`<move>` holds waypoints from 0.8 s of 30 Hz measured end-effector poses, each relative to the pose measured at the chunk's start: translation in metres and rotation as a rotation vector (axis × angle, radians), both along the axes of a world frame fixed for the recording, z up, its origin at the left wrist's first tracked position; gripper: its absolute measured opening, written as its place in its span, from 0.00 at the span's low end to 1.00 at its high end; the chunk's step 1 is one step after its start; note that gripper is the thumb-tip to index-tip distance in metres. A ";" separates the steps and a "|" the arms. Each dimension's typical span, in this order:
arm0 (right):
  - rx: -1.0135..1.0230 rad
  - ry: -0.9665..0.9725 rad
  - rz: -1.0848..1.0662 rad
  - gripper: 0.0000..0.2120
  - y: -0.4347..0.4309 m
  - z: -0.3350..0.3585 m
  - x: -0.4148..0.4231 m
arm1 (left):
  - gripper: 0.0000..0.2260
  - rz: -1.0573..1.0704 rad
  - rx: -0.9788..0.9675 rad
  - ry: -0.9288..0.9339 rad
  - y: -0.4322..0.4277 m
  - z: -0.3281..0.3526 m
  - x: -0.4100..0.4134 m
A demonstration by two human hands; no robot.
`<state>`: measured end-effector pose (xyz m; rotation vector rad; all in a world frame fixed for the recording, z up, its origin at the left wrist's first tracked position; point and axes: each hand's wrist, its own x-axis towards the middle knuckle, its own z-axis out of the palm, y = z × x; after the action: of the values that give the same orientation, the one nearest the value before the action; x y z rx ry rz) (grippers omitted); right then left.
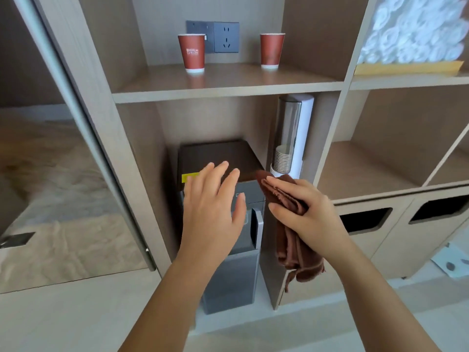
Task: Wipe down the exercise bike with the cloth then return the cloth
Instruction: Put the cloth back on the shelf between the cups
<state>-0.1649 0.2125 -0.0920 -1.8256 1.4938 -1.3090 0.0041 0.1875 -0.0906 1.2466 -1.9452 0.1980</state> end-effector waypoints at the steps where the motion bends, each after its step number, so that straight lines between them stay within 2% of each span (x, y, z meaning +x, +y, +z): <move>1: -0.017 -0.008 0.008 0.21 -0.010 0.007 0.002 | 0.16 -0.016 -0.028 0.002 -0.012 0.008 0.001; 12: -0.239 -0.004 0.013 0.21 -0.121 0.079 0.033 | 0.16 -0.061 -0.201 -0.032 -0.120 0.075 0.029; 24: -0.454 0.138 0.019 0.21 -0.187 0.142 0.030 | 0.17 0.054 -0.255 -0.019 -0.185 0.107 0.028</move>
<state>-0.1353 0.0253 0.0496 -2.2425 1.3150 -1.6440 0.0318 0.0023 0.0164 1.1311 -1.8375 0.4722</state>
